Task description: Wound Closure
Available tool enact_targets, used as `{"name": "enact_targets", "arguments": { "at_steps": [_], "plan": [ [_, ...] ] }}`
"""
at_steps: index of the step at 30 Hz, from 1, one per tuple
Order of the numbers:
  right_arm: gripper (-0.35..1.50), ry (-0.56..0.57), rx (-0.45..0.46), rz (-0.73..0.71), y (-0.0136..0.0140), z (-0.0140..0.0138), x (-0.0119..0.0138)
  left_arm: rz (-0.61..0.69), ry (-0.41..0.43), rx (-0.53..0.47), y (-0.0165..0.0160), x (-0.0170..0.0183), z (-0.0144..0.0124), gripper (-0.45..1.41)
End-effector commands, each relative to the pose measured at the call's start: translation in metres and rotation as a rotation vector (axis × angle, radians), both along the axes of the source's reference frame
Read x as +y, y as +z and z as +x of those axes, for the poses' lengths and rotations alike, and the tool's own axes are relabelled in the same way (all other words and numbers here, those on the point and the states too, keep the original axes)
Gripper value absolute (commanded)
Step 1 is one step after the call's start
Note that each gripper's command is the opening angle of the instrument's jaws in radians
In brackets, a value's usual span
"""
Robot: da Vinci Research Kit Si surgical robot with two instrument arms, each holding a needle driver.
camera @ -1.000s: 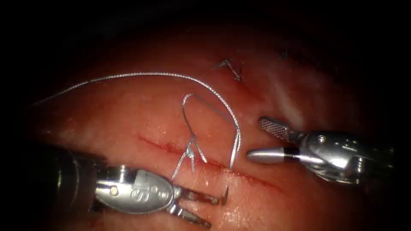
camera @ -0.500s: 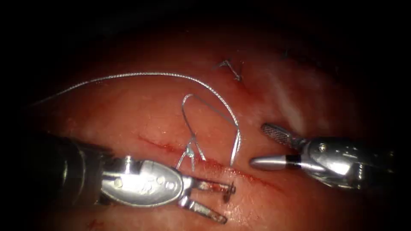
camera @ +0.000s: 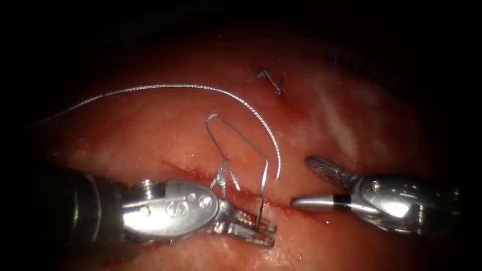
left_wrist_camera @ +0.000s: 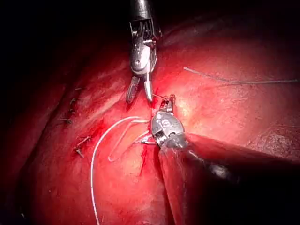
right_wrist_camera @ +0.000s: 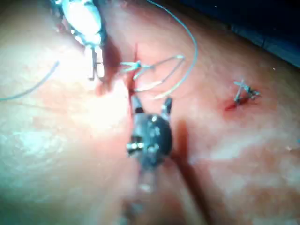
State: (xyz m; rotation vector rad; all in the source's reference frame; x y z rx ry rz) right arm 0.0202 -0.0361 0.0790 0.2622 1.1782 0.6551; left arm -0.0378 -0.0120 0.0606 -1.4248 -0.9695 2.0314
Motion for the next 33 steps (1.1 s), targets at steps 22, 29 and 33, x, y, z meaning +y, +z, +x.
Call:
{"name": "enact_targets", "arguments": {
  "at_steps": [22, 29, 33],
  "plan": [
    [1.16, -0.01, 0.004, 0.007, 0.0006, 0.001, -0.0012, 0.787, 0.098, -0.111, -0.0064, 0.0037, -0.0002, -0.45],
    [1.14, -0.012, 0.002, 0.018, 0.0002, 0.0009, -0.001, 0.571, 0.093, -0.238, -0.008, 0.0067, 0.0011, -0.45],
    [0.98, -0.002, 0.022, 0.029, -0.0015, 0.0001, -0.0002, 0.286, 0.003, -0.23, -0.0078, 0.0082, 0.0027, -0.45]
  ]
}}
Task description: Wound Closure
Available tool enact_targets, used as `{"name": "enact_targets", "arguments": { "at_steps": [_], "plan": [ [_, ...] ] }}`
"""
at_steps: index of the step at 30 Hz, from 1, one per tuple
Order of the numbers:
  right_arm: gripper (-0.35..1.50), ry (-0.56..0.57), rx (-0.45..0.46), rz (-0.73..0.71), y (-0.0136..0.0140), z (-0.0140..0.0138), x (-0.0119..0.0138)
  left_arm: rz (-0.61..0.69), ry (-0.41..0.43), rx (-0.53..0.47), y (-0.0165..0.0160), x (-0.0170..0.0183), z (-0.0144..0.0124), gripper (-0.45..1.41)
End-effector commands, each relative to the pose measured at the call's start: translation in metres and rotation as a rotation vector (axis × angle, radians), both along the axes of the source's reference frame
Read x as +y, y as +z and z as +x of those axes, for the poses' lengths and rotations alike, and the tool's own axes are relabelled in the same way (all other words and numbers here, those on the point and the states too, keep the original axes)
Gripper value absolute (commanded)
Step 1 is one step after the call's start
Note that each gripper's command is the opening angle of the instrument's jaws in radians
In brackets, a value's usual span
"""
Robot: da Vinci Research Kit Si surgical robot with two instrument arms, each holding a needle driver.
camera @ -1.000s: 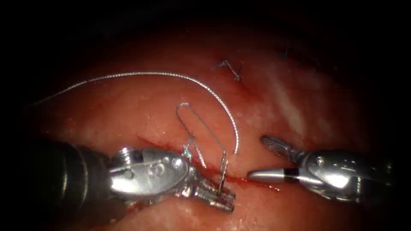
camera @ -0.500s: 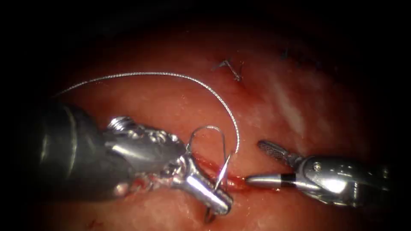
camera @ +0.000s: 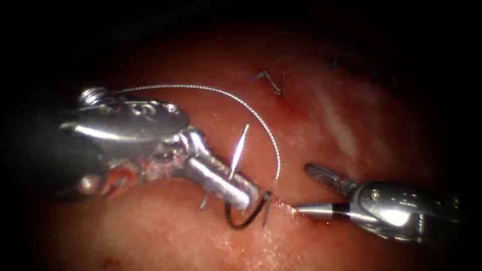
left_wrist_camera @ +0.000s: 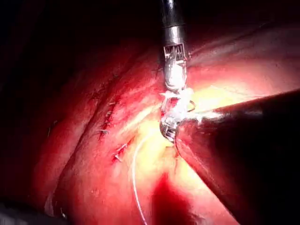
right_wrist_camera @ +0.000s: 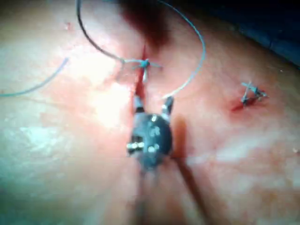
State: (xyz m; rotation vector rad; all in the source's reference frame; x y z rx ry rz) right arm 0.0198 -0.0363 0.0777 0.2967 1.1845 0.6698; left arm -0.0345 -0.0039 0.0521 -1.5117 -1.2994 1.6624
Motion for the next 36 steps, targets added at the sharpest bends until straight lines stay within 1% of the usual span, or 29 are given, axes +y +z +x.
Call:
{"name": "enact_targets", "arguments": {
  "at_steps": [1, 2, 3, 6, 7, 10, 13, 15, 17, 18, 23, 27, 32, 36],
  "plan": [
    [0.96, 0.005, 0.005, -0.016, -0.0007, 0.0003, 0.0003, -0.035, -0.011, 0.01, 0.0008, 0.0002, -0.0003, -0.45],
    [0.94, 0.006, 0.004, -0.03, -0.0013, 0.0001, 0.0006, -0.059, -0.021, 0.017, 0.0009, 0.0003, 0.0, -0.45],
    [0.91, 0.011, 0.002, -0.049, -0.0026, -0.0002, 0.0012, -0.129, -0.048, 0.024, 0.0011, 0.0005, 0.0008, -0.45],
    [0.89, 0.014, 0.011, -0.067, -0.0042, -0.0002, 0.0017, -0.194, -0.079, 0.035, 0.0009, 0.001, 0.0016, -0.45],
    [0.89, 0.01, 0.006, -0.085, -0.0049, 0.0, 0.0017, -0.24, -0.099, 0.04, 0.0006, 0.0014, 0.002, -0.45],
    [0.89, 0.01, 0.001, -0.097, -0.0053, 0.0005, 0.0012, -0.294, -0.126, 0.052, 0.0001, 0.0021, 0.0025, -0.45],
    [0.88, 0.008, -0.006, -0.106, -0.0052, 0.0015, -0.0004, -0.379, -0.158, 0.071, -0.0007, 0.0031, 0.003, -0.45],
    [0.88, 0.001, -0.007, -0.115, -0.0046, 0.0022, -0.0014, -0.442, -0.179, 0.084, -0.0012, 0.0035, 0.0032, -0.45],
    [0.86, 0.001, -0.007, -0.121, -0.0042, 0.0027, -0.0019, -0.461, -0.19, 0.092, -0.0013, 0.0035, 0.0032, -0.45],
    [0.84, 0.0, -0.01, -0.13, -0.0035, 0.0033, -0.0026, -0.469, -0.205, 0.096, -0.0015, 0.0035, 0.0033, -0.45],
    [0.81, -0.015, -0.015, -0.133, -0.0015, 0.0054, -0.0047, -0.483, -0.222, 0.104, -0.0016, 0.0032, 0.0037, -0.45],
    [0.79, -0.026, -0.026, -0.108, 0.0016, 0.0068, -0.0063, -0.487, -0.234, 0.102, -0.0022, 0.0032, 0.0042, -0.45],
    [0.79, -0.034, -0.038, -0.092, 0.0032, 0.0068, -0.0068, -0.504, -0.258, 0.091, -0.0037, 0.0036, 0.0048, -0.45],
    [0.79, -0.034, -0.038, -0.092, 0.0032, 0.0068, -0.0067, -0.513, -0.264, 0.087, -0.0045, 0.0038, 0.0053, -0.45]
  ]
}}
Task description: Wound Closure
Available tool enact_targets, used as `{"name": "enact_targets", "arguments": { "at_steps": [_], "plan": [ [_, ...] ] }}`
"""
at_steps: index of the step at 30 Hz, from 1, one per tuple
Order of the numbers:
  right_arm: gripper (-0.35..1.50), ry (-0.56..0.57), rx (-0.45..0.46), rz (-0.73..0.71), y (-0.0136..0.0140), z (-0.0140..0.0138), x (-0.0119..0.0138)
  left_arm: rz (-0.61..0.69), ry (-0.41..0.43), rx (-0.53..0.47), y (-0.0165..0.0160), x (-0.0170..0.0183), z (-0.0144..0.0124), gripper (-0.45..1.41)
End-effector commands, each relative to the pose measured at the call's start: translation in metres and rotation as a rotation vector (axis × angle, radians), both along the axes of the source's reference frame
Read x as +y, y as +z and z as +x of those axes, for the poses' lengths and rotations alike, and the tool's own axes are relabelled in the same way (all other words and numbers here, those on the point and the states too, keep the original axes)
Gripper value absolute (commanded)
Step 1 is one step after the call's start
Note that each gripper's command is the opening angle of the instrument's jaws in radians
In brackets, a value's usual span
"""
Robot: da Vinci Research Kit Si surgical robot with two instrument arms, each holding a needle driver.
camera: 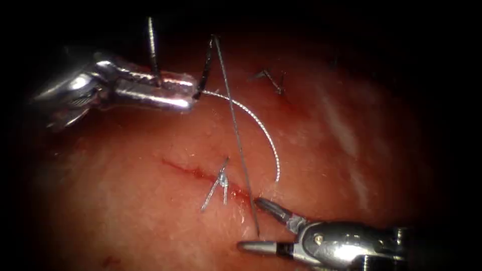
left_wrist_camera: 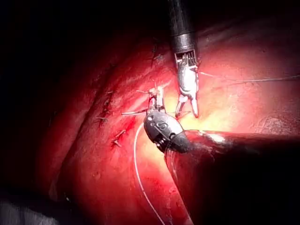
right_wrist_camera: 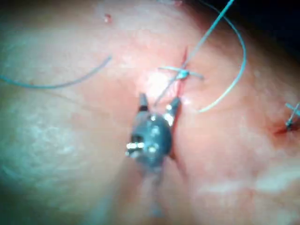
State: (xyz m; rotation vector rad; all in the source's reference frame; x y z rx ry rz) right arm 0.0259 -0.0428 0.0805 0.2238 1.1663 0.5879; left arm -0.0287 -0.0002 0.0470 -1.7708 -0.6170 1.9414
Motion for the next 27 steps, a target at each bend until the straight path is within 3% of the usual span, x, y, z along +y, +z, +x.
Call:
{"name": "enact_targets", "arguments": {
  "at_steps": [1, 5, 9, 11, 12, 13, 21, 27],
  "plan": [
    [0.79, 0.0, 0.002, 0.001, 0.0003, 0.0006, -0.0002, -0.009, -0.005, -0.006, 0.0004, 0.0002, -0.0002, -0.45],
    [0.78, -0.001, 0.0, 0.006, 0.0, 0.0006, 0.0001, -0.029, -0.033, -0.028, -0.001, 0.0013, 0.0016, -0.45],
    [0.46, -0.008, 0.012, 0.017, -0.0003, 0.0009, -0.0005, -0.037, -0.059, -0.028, -0.0015, 0.0017, 0.002, -0.45],
    [0.09, -0.026, 0.021, 0.028, -0.0005, 0.0011, -0.0008, -0.039, -0.062, -0.023, -0.0014, 0.0015, 0.0017, -0.45],
    [-0.27, -0.042, 0.017, 0.034, -0.0006, 0.0012, -0.0009, -0.04, -0.063, -0.023, -0.0014, 0.0014, 0.0015, -0.45],
    [-0.35, -0.047, 0.013, 0.036, -0.0006, 0.0012, -0.0009, -0.04, -0.062, -0.025, -0.0014, 0.0014, 0.0015, -0.45],
    [-0.35, -0.086, -0.006, 0.081, -0.0018, 0.0006, -0.0015, -0.044, -0.052, -0.029, -0.0017, 0.0009, 0.0028, -0.45],
    [-0.35, -0.098, 0.056, 0.1, -0.0076, 0.0019, -0.0031, -0.064, -0.052, -0.015, -0.0007, -0.0011, 0.0027, -0.45]
  ]
}}
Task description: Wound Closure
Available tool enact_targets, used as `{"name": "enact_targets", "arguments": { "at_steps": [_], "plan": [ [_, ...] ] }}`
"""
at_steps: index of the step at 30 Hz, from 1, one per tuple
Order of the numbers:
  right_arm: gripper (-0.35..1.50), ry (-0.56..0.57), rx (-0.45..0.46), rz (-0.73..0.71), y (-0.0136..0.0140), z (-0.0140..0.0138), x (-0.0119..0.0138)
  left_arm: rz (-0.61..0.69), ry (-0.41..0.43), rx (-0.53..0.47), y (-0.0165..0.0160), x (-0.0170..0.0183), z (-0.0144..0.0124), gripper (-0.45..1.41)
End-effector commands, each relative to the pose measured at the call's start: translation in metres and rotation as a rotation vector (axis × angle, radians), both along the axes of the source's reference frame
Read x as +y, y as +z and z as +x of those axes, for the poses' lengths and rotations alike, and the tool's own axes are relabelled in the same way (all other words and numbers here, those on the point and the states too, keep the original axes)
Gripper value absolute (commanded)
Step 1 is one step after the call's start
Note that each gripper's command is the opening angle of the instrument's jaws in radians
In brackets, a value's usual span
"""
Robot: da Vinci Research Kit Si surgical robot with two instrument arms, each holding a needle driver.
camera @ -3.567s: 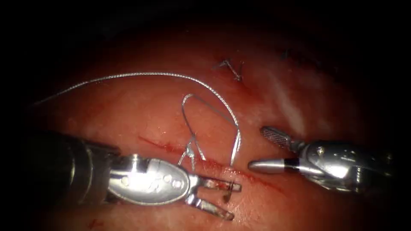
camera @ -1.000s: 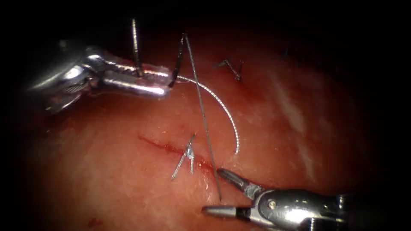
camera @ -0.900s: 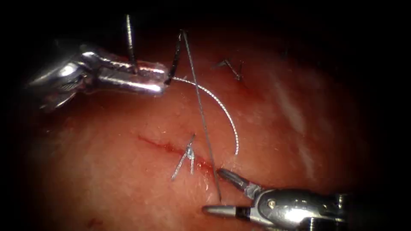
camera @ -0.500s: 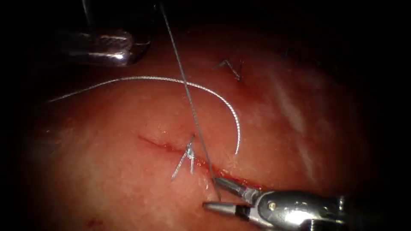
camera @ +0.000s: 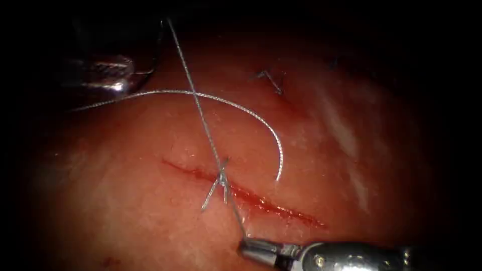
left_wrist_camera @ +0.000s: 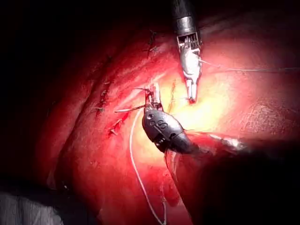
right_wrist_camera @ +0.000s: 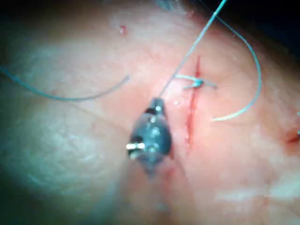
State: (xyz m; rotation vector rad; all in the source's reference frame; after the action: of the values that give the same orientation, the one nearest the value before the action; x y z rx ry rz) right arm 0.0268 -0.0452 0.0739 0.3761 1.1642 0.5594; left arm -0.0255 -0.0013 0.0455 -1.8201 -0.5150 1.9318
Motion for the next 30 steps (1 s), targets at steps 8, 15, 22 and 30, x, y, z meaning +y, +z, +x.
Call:
{"name": "enact_targets", "arguments": {
  "at_steps": [8, 15, 22, 30],
  "plan": [
    [-0.35, 0.009, 0.064, 0.028, -0.0098, 0.0036, -0.0013, -0.036, 0.015, 0.028, 0.0041, -0.004, -0.0008, -0.45],
    [-0.35, 0.002, 0.133, 0.021, -0.0121, 0.0048, -0.0015, -0.041, 0.028, 0.032, 0.0044, -0.0045, -0.0004, -0.45],
    [-0.35, -0.006, 0.151, 0.013, -0.014, 0.0051, -0.0025, -0.042, 0.026, 0.048, 0.0038, -0.0065, -0.001, -0.45],
    [1.08, 0.052, 0.046, -0.109, -0.0113, 0.0016, -0.0008, -0.041, 0.035, 0.042, 0.0039, -0.0063, 0.0002, -0.45]
  ]
}}
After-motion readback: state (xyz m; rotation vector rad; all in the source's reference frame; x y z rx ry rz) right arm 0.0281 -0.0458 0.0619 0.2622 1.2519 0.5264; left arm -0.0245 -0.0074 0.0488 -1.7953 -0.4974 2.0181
